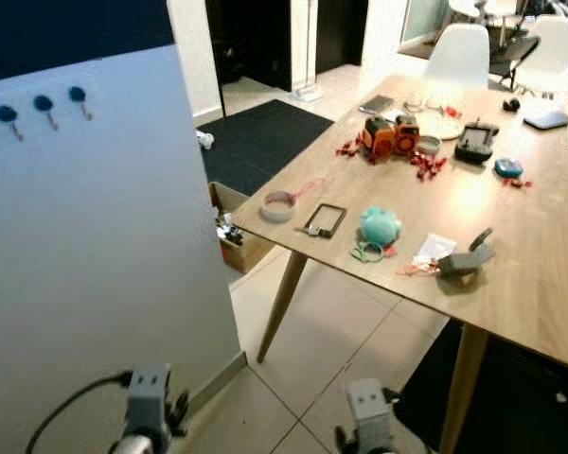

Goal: Hang keys on a hook

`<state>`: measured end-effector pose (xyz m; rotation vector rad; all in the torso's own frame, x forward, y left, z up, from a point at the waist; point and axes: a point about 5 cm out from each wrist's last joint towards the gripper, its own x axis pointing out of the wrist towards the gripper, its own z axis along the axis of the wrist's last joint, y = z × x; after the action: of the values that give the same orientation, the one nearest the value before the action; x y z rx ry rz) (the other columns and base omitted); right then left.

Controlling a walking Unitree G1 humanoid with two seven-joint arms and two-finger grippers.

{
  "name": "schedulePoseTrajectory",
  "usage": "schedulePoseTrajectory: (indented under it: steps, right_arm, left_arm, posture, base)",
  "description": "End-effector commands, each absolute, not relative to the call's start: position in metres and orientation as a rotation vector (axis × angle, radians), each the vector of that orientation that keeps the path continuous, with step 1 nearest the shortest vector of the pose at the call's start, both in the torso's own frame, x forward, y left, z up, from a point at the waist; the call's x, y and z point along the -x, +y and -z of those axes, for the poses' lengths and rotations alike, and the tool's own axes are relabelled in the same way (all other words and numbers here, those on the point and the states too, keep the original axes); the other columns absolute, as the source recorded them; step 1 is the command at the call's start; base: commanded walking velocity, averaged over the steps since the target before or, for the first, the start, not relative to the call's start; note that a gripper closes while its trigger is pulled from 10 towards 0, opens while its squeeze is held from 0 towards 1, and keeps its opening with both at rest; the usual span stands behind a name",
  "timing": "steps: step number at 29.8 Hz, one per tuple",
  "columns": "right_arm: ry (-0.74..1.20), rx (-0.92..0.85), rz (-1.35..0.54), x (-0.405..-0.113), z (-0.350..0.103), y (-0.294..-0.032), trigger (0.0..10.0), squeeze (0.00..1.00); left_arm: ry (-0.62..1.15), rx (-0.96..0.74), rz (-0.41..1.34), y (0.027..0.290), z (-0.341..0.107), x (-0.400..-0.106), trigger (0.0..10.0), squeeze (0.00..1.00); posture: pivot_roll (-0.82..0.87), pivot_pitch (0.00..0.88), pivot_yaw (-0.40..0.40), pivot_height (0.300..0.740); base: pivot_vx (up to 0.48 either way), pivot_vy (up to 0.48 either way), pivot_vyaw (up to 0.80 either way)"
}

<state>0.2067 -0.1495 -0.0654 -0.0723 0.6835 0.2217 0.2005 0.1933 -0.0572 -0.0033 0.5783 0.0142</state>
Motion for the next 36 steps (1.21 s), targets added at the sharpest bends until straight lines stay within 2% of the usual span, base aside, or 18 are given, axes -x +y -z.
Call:
schedulePoseTrajectory:
  steps: [1,29,36]
  right_arm:
    - [0.712,0.064,-0.228,-0.199,0.0702,-0.147,10.0,0.0]
    - [0.71,0.086,-0.247,-0.2006,0.0693,-0.1481,10.0,0.0]
    - [0.71,0.099,-0.255,-0.1992,0.0699,-0.1476,10.0,0.0]
  left_arm:
    - [0.586,0.01,-0.008,0.1932,0.0577,-0.2006,10.0,0.0]
    - [0.603,0.008,-0.025,0.1908,0.0597,-0.2001,10.0,0.0]
    - [0.597,0.02,-0.041,0.1915,0.0597,-0.1991,10.0,0.0]
  posture:
    - [0.06,0.026,0.022,0.74]
    - [0.05,0.028,0.013,0.74]
    - [0.05,0.029,0.008,0.74]
  base:
    - [0.0,0.0,-0.8]
    - [0.0,0.0,-0.8]
    - [0.0,0.0,0.0]
